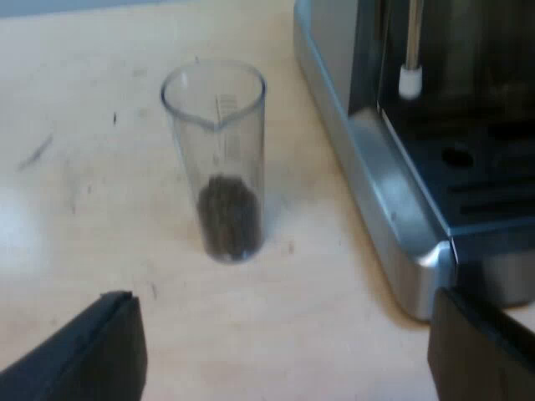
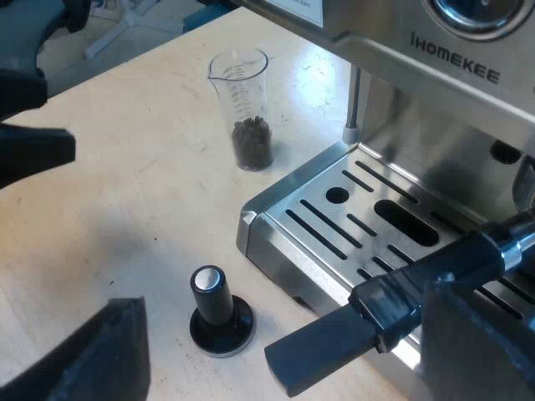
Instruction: Pour the beans into the coffee machine
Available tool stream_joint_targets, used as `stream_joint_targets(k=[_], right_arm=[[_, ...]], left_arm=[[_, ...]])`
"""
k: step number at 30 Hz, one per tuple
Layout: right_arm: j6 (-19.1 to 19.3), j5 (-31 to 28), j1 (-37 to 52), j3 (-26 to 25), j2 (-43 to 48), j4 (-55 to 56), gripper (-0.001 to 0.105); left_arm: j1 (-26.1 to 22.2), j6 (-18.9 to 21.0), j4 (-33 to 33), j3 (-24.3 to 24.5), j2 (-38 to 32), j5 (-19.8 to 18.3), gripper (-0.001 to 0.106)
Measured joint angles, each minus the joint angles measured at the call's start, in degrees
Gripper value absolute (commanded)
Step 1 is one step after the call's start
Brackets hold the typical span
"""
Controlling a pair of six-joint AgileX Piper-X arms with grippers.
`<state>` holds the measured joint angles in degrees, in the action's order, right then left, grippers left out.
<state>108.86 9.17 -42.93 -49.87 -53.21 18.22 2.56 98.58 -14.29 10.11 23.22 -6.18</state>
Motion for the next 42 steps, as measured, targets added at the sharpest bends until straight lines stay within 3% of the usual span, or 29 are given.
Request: stream_joint_targets(k=[16, 22, 27, 36, 42], right_arm=[[0.0, 0.0, 0.0, 0.0, 0.0, 0.0, 0.069], [0.0, 0.0, 0.0, 0.0, 0.0, 0.0, 0.069], [0.0, 0.0, 0.0, 0.0, 0.0, 0.0, 0.069], [0.0, 0.0, 0.0, 0.0, 0.0, 0.0, 0.069], [0.0, 0.0, 0.0, 0.0, 0.0, 0.0, 0.069]], left_arm=[[0.0, 0.0, 25.94, 0.0, 21.66, -0.12, 0.072], [0.0, 0.05, 30.55, 0.0, 28.4, -0.12, 0.073], [0.0, 0.05, 35.11, 0.0, 33.28, -0.12, 0.084], [0.0, 0.27, 44.21, 0.0, 45.03, -0.12, 0.084], [0.0, 4.47, 55.06, 0.0, 52.76, 0.03, 0.084]])
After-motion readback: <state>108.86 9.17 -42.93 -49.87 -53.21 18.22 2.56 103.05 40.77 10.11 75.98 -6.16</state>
